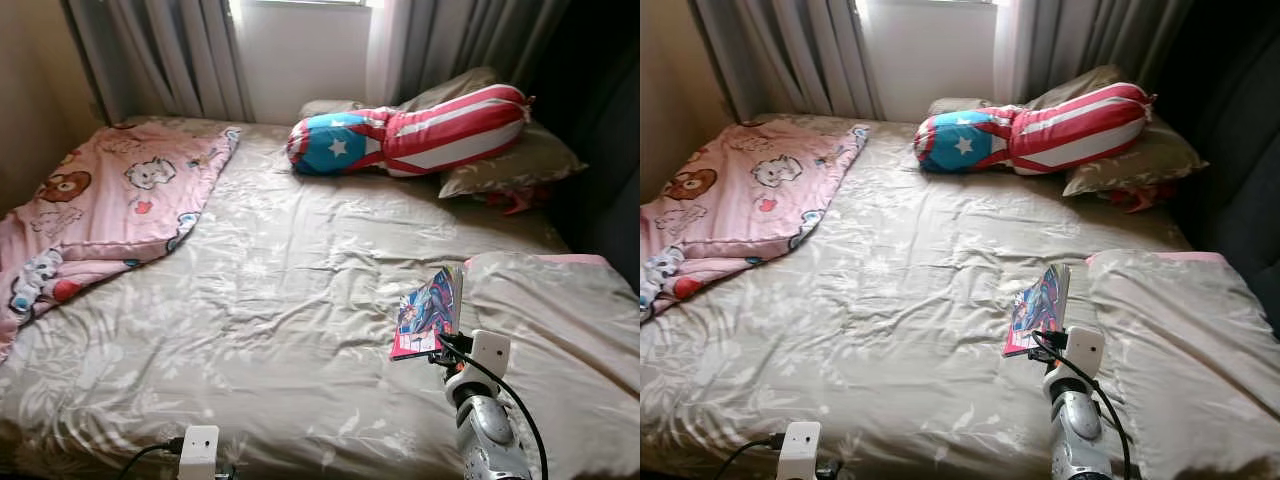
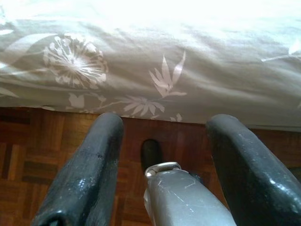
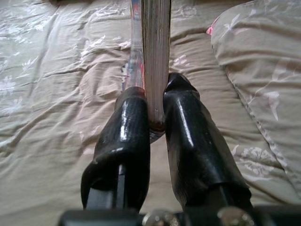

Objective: Clean up the room

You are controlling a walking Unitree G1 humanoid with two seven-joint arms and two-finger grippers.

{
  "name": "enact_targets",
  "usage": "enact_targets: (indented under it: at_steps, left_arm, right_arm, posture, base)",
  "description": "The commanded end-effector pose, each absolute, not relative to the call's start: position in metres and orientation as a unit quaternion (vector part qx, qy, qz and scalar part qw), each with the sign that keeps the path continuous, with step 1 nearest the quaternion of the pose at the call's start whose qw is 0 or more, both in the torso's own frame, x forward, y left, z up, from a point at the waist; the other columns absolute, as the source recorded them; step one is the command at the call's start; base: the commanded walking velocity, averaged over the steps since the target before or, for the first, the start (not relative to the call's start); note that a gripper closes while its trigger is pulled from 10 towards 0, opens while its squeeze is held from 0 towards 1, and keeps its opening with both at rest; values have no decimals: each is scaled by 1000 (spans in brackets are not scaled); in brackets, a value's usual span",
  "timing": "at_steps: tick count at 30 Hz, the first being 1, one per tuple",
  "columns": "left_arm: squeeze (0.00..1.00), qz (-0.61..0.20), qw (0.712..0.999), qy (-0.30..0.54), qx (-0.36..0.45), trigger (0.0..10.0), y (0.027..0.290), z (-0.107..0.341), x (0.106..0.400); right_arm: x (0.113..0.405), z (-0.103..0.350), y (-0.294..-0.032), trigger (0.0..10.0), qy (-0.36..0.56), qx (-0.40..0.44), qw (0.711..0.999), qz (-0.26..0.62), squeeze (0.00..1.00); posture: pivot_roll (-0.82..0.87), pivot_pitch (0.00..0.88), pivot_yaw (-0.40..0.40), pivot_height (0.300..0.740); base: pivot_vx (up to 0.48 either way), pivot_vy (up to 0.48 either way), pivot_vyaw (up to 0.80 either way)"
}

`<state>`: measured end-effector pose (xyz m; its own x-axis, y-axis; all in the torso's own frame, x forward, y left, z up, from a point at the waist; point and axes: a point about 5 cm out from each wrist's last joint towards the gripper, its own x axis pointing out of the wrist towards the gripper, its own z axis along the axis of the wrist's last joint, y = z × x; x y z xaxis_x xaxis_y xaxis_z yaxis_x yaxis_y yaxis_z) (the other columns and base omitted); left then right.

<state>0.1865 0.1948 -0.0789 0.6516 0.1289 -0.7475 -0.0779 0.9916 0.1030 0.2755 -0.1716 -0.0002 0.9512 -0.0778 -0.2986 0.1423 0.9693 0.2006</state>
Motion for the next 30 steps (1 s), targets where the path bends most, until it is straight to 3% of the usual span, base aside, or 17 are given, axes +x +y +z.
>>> enact_targets:
  at_steps: [1,30]
  left_arm:
    - [0,64,906,417,32,10000,201,-79,184]
    - [0,52,903,424,39,10000,198,-81,181]
  right_arm:
    - [284,10,-166,10000,118,114,985,-45,0]
    - [283,8,-165,10000,124,111,985,-47,0]
  posture:
    - [-13,0,-58,740]
    - [-13,0,-57,740]
  base:
    - [0,0,0]
    - [0,-40,0]
